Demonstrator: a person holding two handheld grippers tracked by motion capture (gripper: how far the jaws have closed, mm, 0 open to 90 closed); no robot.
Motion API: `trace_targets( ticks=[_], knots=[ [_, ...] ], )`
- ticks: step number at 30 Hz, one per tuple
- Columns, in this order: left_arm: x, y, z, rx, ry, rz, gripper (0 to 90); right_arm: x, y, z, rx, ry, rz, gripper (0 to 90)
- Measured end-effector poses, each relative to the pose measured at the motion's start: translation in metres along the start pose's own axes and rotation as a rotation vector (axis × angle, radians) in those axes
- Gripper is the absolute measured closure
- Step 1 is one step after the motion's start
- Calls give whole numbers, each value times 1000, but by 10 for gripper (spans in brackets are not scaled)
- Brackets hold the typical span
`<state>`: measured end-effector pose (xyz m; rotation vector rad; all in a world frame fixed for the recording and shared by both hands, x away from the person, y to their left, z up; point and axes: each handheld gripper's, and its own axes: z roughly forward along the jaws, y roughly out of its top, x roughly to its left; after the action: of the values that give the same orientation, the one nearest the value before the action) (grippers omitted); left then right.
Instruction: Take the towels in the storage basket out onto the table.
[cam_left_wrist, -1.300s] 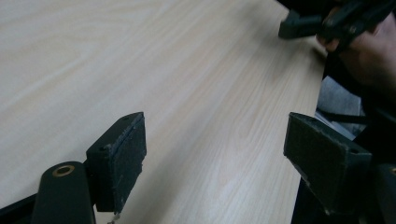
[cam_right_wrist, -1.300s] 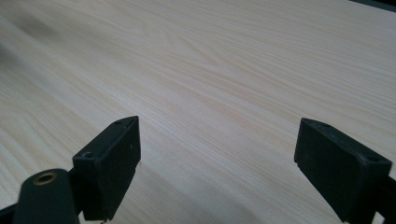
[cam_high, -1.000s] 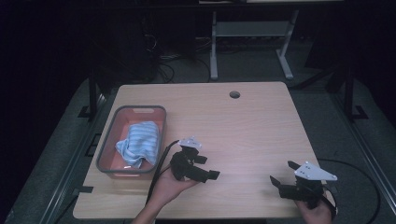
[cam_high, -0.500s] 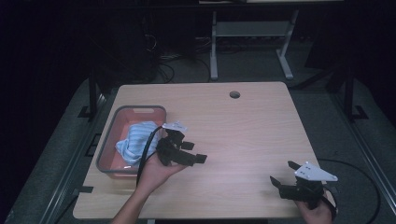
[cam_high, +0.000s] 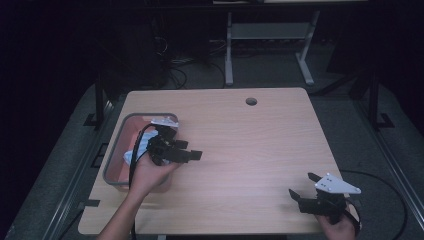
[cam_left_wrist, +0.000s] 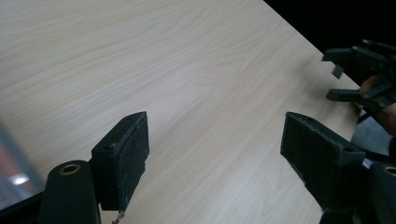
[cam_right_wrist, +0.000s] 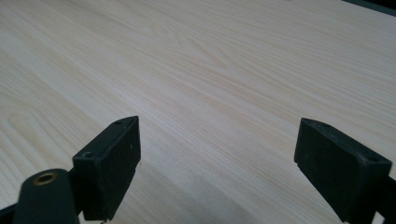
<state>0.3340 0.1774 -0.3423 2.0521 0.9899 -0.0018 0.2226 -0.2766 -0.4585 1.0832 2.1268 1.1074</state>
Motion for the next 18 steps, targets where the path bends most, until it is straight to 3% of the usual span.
trace_targets(
  ticks=[4,8,18],
  knots=[
    [7,-2,-8,-5,20,-13,232,-1,0,-1,-6,-4,-2,141],
    [21,-6,-27,-31,43,-50,231,0,0,-1,-6,-4,0,141],
    [50,-18,-58,-32,167,-108,234,0,-1,-1,0,-1,-2,141]
  ],
)
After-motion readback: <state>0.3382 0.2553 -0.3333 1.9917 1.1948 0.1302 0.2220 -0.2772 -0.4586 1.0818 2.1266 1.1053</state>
